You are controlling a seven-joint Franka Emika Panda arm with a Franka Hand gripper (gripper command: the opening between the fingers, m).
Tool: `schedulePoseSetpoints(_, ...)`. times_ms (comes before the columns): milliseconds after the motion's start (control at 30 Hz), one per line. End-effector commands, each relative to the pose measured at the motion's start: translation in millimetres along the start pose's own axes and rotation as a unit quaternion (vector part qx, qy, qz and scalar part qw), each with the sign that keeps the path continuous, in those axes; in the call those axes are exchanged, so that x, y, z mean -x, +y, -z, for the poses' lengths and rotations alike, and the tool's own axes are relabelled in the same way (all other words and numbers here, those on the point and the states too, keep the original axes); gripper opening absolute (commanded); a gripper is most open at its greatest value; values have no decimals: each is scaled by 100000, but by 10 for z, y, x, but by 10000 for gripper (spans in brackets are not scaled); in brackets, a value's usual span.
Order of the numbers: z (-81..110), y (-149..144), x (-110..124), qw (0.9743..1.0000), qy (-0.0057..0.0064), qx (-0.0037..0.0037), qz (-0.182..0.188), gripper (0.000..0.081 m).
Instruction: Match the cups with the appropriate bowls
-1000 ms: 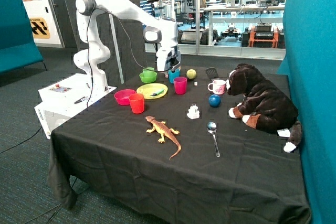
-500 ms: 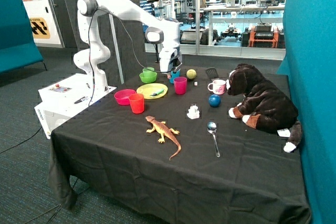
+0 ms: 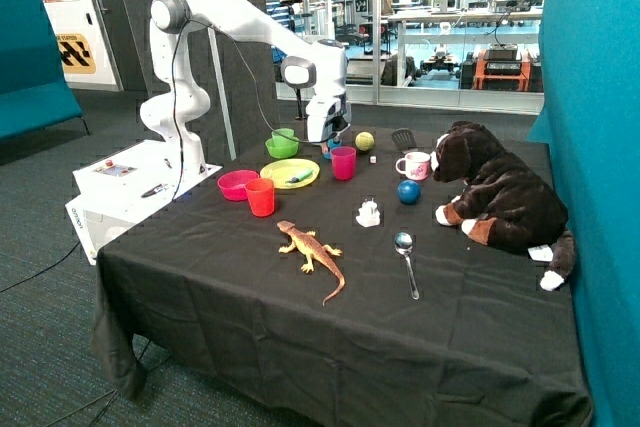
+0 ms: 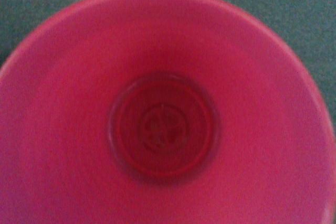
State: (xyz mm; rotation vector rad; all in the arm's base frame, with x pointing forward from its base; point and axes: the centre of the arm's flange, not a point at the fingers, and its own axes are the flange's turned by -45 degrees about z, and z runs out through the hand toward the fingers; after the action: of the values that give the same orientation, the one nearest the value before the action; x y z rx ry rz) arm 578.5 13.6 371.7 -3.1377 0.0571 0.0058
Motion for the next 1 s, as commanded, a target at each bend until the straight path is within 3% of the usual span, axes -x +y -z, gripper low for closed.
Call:
schedulePoseSetpoints(0, -105, -75, -91, 99976, 192, 159, -2174, 551)
schedulePoseSetpoints(400, -164, -119, -263, 99967, 193, 159, -2549, 546)
schedulePoseSetpoints(967, -381, -139, -262, 99978, 192, 160, -2084, 533)
